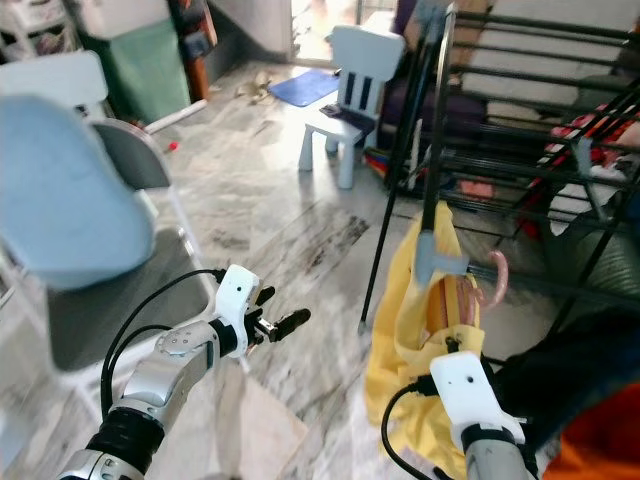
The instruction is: Hang hanger
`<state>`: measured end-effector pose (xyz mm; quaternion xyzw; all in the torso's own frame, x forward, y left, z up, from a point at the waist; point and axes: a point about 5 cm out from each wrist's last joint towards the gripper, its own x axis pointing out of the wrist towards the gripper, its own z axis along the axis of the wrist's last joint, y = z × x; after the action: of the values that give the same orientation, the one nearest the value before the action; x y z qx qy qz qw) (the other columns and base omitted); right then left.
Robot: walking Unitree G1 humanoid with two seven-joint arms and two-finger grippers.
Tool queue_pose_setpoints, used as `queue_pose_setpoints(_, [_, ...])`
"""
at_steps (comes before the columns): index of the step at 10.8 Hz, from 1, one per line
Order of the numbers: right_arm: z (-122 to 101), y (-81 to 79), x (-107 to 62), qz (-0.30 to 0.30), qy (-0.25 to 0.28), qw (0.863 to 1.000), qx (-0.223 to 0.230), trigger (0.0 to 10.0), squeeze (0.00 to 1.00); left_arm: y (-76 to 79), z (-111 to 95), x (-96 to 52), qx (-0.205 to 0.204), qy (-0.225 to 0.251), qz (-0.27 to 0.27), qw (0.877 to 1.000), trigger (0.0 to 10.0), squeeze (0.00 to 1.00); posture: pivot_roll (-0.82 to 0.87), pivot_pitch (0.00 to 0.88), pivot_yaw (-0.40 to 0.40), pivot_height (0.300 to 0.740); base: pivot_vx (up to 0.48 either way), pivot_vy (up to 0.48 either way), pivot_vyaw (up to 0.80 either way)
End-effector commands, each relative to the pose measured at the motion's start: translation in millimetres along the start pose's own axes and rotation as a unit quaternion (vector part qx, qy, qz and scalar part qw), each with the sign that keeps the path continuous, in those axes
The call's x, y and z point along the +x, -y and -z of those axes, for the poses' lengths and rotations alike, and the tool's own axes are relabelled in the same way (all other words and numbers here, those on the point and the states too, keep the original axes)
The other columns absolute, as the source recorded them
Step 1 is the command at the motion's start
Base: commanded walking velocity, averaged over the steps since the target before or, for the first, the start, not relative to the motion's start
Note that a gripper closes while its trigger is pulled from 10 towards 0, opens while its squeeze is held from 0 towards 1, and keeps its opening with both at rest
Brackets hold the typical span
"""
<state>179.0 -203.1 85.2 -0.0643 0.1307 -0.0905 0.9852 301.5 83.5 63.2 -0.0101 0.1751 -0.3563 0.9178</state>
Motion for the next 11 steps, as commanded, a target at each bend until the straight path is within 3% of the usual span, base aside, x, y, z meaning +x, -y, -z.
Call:
queue_pose_setpoints(1, [-8.1, -1.1, 0.6, -0.002, 0.025, 1.0, 0.002, 10.0, 0.0, -0.1, -2.0, -0.3, 0.011, -0.003, -0.001, 1.0, 10.0, 0.0, -0.05, 0.0, -0.023, 0.74, -0.368, 0.0, 0.0])
queue_pose_setpoints(11, [-10.2, -9.6, 9.5, -0.013, 0.031, 0.999, 0.008, 10.0, 0.0, -1.8, -1.8, 2.4, 0.02, -0.006, -0.006, 1.0, 10.0, 0.0, -0.05, 0.0, -0.021, 0.74, -0.366, 0.0, 0.0])
